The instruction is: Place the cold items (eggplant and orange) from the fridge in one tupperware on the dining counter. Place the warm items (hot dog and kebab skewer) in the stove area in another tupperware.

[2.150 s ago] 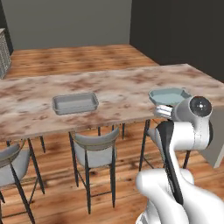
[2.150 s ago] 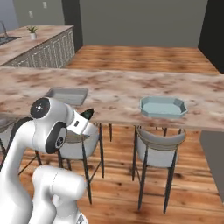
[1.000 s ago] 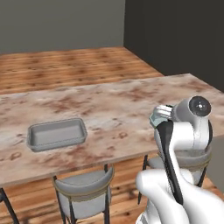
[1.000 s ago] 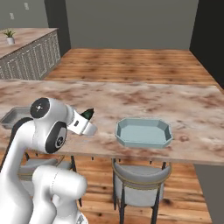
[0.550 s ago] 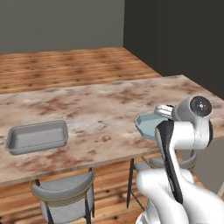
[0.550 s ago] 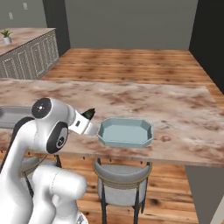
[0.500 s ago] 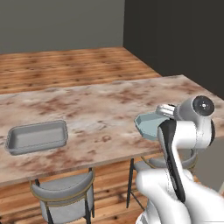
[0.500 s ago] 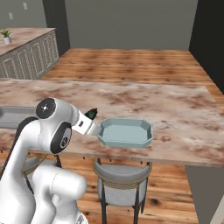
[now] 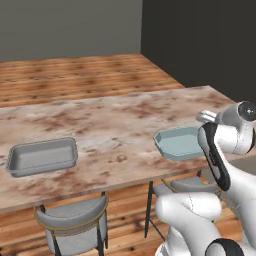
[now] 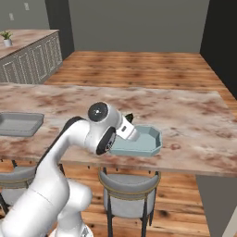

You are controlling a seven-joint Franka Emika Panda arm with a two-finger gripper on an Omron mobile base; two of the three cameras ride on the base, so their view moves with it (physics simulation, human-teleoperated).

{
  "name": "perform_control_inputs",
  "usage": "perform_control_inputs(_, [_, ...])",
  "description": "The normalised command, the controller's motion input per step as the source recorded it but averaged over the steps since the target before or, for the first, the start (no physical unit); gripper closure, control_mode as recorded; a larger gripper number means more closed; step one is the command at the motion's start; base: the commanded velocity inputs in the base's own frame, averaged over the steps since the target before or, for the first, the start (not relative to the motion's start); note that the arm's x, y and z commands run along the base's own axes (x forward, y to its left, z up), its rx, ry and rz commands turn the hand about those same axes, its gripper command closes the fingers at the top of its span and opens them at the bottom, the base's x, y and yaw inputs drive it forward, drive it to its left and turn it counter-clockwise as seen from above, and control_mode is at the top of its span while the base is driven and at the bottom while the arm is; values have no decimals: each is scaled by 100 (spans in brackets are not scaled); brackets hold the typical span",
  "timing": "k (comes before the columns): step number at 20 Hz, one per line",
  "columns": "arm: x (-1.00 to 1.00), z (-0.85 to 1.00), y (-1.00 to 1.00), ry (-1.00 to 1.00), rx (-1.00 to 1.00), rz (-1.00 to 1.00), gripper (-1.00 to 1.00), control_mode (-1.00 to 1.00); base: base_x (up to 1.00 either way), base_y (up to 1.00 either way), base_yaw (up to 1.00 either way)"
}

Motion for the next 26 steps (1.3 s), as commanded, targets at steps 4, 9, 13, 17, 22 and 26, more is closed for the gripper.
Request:
perform_control_inputs(4, [94, -42, -32, 33, 0, 3, 100, -100, 0, 0, 0])
perform_control_inputs(9, [89, -68, -13, 26, 0, 5, 100, -100, 0, 0, 0])
perform_control_inputs(13, [80, -77, -6, 15, 0, 4, 100, -100, 0, 0, 0])
perform_control_inputs(17, [62, -76, -17, 5, 0, 3, 100, -100, 0, 0, 0])
perform_control_inputs(22, [49, -70, -28, 4, 0, 3, 100, -100, 0, 0, 0])
perform_control_inputs(26, [45, -59, -24, 4, 0, 1, 100, -100, 0, 0, 0])
